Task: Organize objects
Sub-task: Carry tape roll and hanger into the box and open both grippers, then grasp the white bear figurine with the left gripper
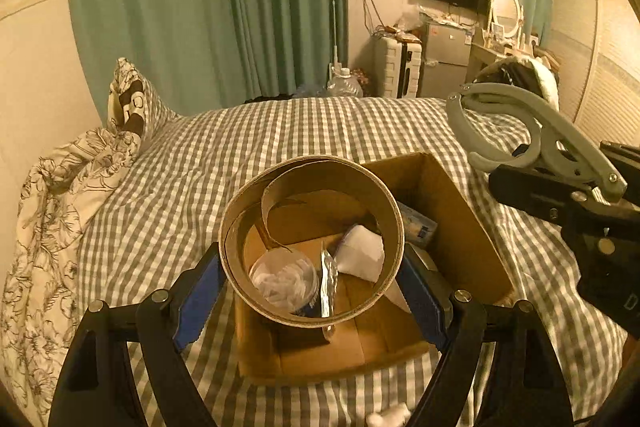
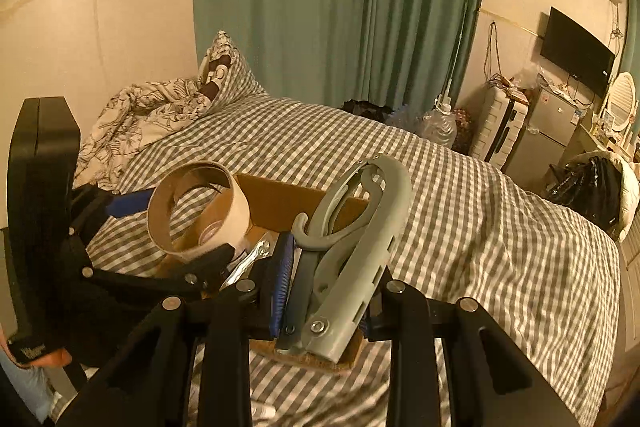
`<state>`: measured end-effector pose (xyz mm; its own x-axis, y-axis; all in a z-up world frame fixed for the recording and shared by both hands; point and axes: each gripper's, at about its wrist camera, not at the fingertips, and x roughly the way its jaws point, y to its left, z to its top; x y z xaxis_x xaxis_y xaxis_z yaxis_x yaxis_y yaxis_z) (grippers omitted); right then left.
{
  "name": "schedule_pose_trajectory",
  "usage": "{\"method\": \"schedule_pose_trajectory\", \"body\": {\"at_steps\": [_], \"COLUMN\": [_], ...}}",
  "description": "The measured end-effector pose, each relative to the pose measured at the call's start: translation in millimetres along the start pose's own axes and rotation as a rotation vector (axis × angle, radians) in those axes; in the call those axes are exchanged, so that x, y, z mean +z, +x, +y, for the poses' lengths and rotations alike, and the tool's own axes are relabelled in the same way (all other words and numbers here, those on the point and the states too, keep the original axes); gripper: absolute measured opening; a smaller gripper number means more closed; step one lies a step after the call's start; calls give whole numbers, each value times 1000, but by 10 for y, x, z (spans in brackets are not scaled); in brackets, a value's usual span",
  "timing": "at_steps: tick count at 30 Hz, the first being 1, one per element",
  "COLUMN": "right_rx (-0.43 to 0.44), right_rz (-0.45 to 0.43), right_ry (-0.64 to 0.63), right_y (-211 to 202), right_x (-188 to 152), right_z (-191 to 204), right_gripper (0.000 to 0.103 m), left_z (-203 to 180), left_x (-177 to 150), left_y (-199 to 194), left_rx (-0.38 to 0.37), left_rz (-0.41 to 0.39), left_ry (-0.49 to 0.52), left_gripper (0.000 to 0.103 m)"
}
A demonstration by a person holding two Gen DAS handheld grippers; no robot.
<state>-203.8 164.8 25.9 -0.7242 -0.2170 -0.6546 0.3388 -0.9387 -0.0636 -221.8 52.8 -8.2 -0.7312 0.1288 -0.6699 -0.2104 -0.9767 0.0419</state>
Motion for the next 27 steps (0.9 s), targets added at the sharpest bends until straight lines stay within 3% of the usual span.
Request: {"method": "schedule_pose_trajectory", "body": {"at_steps": [8,13,16,18,20,27], "right_rx": [17,25,24,18,14,-4], "right_rz": [60,71,55,42,25,-47], "right_ry": [45,66,82,85,88,55], "right_y": [536,617,565,498,414,-88], "right_x": [-107,-193,-195,-173,-147,-119], "right_z": [-126,-234,-268,-275,-280,-213], "right_gripper": [27,27,29,37,45,52], "left_z": [0,30,33,50,58,135], "left_x": [-76,-93,-90,-69,-48,-2], "left_y": [339,399,356,293,203,-229], "left_rx": [-9,-20,-11,-1,3,34], "left_rz": [35,52,49,39,18,-38], "left_ry": [18,12,12,5,0,-3], "left_gripper": [85,87,88,100,101,101]}}
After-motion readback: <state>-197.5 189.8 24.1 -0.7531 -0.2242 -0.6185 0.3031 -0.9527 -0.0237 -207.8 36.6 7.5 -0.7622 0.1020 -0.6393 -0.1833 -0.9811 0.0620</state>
